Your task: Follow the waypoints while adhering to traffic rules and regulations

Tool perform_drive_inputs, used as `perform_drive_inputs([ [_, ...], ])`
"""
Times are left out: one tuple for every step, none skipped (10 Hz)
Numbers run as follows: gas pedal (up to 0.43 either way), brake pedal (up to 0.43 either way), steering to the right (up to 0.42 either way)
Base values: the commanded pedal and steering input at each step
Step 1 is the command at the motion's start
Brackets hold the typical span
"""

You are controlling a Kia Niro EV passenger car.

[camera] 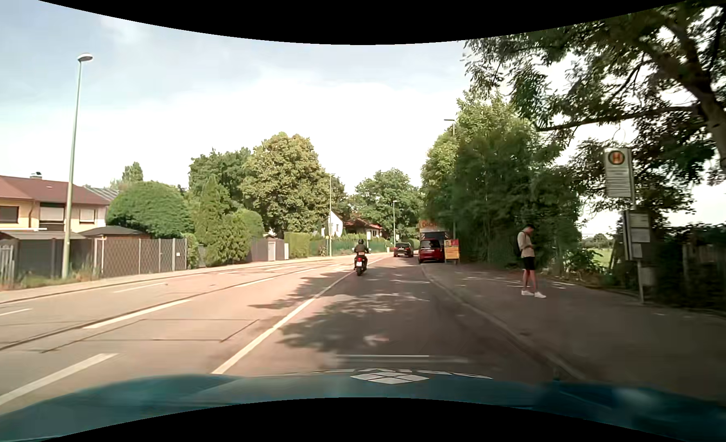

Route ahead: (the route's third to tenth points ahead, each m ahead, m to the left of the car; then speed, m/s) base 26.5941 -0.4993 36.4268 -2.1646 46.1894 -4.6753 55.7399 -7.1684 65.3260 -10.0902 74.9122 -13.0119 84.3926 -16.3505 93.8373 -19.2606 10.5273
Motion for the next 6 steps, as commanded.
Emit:
perform_drive_inputs([
  [0.169, 0.0, 0.003],
  [0.169, 0.0, 0.003],
  [0.15, 0.0, 0.004],
  [0.118, 0.0, 0.003],
  [0.118, 0.0, 0.003],
  [0.118, 0.0, 0.003],
])
